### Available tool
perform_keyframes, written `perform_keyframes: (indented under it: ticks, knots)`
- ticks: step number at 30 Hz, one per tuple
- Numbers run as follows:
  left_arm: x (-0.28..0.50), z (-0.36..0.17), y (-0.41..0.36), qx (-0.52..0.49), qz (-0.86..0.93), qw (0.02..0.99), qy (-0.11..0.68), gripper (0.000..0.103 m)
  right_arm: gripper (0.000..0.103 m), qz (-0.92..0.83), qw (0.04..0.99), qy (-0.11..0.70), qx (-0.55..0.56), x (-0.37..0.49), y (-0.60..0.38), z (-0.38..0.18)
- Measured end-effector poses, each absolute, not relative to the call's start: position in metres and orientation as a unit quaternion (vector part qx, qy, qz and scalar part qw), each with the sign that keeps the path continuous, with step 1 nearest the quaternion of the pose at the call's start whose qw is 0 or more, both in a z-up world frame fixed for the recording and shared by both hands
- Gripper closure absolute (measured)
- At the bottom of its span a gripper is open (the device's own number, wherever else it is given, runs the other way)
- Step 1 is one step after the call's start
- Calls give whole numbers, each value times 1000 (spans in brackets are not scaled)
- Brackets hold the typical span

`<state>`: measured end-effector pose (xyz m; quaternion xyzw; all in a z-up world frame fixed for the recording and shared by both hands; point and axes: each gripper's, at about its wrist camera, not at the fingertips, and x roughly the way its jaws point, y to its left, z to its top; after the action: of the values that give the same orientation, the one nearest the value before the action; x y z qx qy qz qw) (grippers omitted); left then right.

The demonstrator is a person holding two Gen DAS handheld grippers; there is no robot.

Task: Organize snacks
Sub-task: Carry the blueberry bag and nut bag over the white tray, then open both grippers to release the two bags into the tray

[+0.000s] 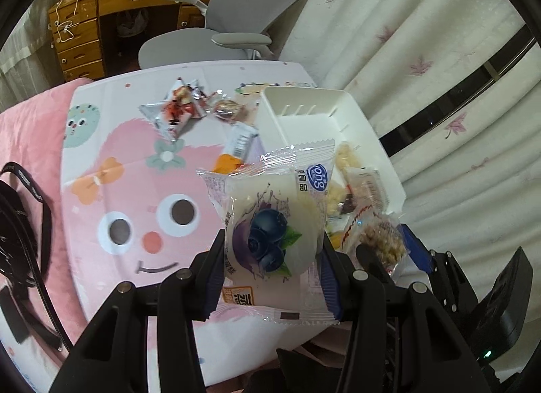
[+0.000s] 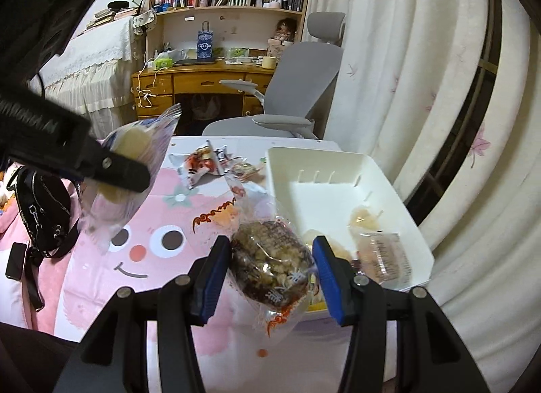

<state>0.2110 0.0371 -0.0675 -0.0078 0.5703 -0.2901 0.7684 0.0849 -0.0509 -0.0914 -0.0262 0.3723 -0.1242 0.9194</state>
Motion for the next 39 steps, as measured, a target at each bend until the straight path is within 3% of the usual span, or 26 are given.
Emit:
perform_keyframes:
  ticks: [32, 36, 39]
  knots:
    - [193, -87, -128, -65, -276, 788, 546, 55, 51, 2, 918, 390, -75, 109, -222, -71]
    - [196, -90, -130, -72, -264, 789, 549, 38, 50, 1, 912, 404, -66, 117, -231, -75]
    - [196, -89, -128, -77, -258, 793, 546, 36, 50, 8, 910, 412, -53, 123, -237, -77]
